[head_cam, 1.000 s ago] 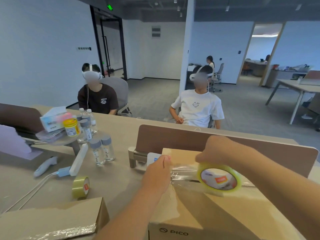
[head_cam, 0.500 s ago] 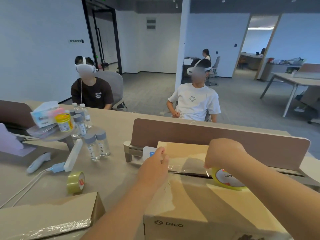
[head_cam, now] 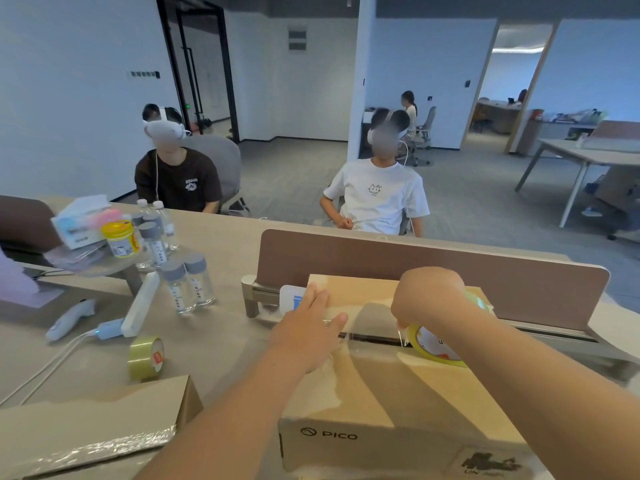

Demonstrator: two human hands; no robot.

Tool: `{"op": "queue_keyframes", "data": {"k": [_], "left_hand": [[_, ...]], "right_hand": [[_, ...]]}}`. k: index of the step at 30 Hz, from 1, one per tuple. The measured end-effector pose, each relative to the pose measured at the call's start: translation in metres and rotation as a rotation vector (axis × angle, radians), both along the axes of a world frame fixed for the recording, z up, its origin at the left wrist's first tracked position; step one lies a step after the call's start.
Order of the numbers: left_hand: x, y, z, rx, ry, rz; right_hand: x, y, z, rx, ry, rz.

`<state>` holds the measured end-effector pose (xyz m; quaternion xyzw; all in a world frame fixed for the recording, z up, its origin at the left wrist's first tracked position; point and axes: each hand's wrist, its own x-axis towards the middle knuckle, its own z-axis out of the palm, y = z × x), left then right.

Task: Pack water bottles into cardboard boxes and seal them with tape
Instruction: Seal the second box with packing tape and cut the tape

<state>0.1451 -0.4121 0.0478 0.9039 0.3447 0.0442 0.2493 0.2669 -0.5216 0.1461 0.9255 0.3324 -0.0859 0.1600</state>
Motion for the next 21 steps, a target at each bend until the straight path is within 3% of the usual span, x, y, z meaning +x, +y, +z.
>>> {"op": "queue_keyframes", "data": {"k": [21], "left_hand": [[0.001,-0.005,0.005,0.027,0.031,0.007]], "right_hand": [[-0.003,0.015,-0.016,-0.074,-0.106,0.114]]}}
